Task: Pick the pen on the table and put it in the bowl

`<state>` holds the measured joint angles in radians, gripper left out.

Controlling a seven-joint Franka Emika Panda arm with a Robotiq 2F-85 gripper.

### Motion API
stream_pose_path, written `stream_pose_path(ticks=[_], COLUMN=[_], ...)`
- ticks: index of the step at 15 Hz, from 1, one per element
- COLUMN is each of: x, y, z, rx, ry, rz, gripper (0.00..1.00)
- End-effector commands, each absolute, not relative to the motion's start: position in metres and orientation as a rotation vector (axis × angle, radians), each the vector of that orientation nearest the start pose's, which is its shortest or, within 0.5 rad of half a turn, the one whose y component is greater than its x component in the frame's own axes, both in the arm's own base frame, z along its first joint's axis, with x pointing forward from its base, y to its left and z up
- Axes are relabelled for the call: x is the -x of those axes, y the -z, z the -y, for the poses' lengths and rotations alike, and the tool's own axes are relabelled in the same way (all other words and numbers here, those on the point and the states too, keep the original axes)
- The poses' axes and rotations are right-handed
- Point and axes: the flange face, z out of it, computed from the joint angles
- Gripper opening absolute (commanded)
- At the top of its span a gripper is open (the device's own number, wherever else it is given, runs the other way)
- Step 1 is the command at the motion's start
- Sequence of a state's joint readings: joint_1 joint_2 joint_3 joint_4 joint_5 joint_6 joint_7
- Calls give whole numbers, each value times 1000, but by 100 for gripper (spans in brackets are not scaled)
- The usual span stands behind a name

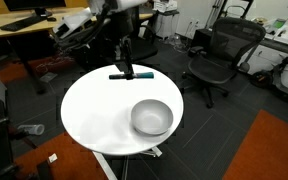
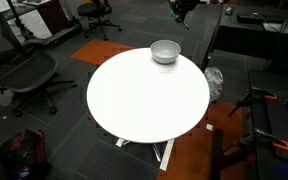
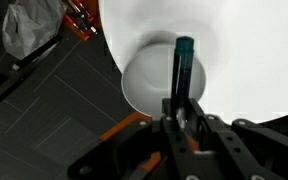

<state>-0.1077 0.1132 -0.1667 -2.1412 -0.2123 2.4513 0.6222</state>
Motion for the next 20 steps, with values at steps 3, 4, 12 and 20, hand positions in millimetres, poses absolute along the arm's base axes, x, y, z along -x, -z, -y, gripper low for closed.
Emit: stream_pose_path(ticks=[3, 4, 12, 20], x=[-567, -569, -588, -606], y=[-358, -353, -308, -268], z=[189, 192, 206, 213], rx=[3013, 3012, 2984, 2900], ry=[370, 378, 432, 428], rz=[-1241, -1251, -1294, -1375], gripper=[5, 5, 5, 5])
